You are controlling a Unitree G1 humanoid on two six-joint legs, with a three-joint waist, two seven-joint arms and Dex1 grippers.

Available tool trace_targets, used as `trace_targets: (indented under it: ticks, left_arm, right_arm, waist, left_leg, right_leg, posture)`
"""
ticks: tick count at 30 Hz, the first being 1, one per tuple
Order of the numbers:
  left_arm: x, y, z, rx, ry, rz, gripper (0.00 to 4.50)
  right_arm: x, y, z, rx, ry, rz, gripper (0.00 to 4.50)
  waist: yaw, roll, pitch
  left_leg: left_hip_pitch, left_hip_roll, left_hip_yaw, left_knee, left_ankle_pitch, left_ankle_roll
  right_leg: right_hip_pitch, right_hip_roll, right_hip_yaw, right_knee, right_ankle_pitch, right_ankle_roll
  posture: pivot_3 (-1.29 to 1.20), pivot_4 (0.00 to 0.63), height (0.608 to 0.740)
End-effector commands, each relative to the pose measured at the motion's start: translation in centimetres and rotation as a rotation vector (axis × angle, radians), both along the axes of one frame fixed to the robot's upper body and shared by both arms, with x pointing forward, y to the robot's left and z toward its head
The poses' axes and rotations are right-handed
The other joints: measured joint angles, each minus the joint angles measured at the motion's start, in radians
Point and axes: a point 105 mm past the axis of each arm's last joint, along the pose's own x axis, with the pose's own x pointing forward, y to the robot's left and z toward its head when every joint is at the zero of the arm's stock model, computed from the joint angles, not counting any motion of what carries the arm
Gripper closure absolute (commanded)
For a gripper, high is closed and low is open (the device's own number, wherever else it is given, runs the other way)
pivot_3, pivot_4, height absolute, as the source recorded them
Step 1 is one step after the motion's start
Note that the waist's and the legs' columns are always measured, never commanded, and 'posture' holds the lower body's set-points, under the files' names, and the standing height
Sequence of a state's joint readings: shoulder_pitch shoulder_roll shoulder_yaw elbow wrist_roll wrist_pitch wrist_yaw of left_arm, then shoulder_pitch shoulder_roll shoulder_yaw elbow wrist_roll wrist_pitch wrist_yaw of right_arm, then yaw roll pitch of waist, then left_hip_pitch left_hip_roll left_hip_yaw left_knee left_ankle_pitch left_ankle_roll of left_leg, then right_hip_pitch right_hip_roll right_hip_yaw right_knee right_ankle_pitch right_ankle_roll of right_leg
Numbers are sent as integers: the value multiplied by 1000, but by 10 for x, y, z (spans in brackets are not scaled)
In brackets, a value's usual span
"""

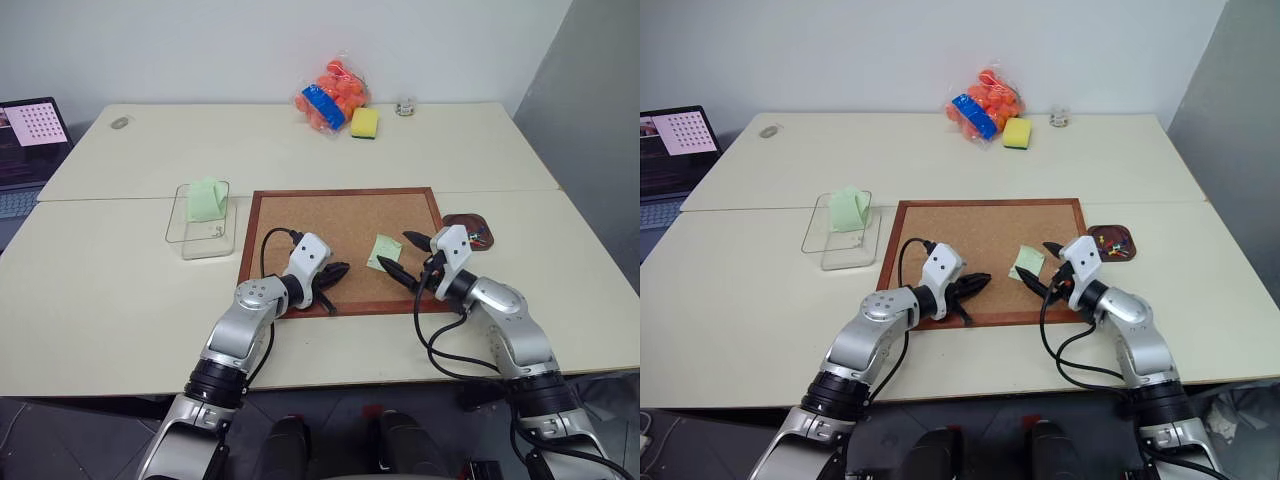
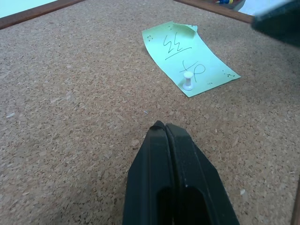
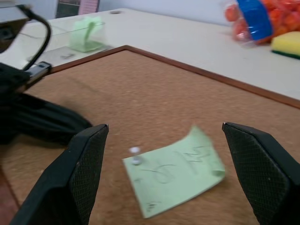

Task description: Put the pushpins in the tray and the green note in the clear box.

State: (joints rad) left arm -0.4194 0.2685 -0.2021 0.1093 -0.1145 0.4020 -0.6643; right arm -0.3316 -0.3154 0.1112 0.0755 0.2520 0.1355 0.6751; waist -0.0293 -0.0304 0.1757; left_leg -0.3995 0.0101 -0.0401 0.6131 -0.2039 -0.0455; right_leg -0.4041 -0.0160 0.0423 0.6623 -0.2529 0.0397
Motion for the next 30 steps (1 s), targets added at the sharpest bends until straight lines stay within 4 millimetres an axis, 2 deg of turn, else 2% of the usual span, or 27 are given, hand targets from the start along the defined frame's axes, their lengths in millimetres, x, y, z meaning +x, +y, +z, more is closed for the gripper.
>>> trace_targets:
  ticks: [1,6,11,19,20,30]
  left_arm:
    - [-4,-4,-5,4,21,-10,4500]
    - [-3,-1,-4,4,18,-1,4500]
    - [-5,0,-5,6,20,4,4500]
    - [-5,-1,-5,2,21,8,4500]
    - [-5,-2,-5,2,20,7,4500]
    - [-3,-3,-4,4,17,0,4500]
  right_arm:
    - [2,23,-4,-1,21,44,375]
    - [13,31,-17,-67,39,33,375]
    - [26,20,-21,-55,80,-46,375]
    - [25,14,-23,-53,99,-55,1716]
    - [25,14,-24,-55,99,-54,2017]
    - [26,16,-27,-84,101,-66,3852]
  waist:
    - [0,0,0]
    - [1,0,0]
    - [0,0,0]
    - [-1,0,0]
    - [-1,0,0]
    - [0,0,0]
  left_leg:
    - [0,0,0,0,0,0]
    - [0,0,0,0,0,0]
    - [0,0,0,0,0,0]
    - [0,0,0,0,0,0]
    - [0,0,0,0,0,0]
    - [0,0,0,0,0,0]
  right_leg:
    - [0,0,0,0,0,0]
    - [0,-1,0,0,0,0]
    - [0,0,0,0,1,-2]
    - [0,0,0,0,1,-2]
    - [0,0,0,0,1,-1]
    - [0,0,0,0,1,-2]
  posture:
    - [0,150,740]
    - [0,150,740]
    - [0,150,740]
    - [0,150,740]
    - [0,150,740]
    - [0,150,740]
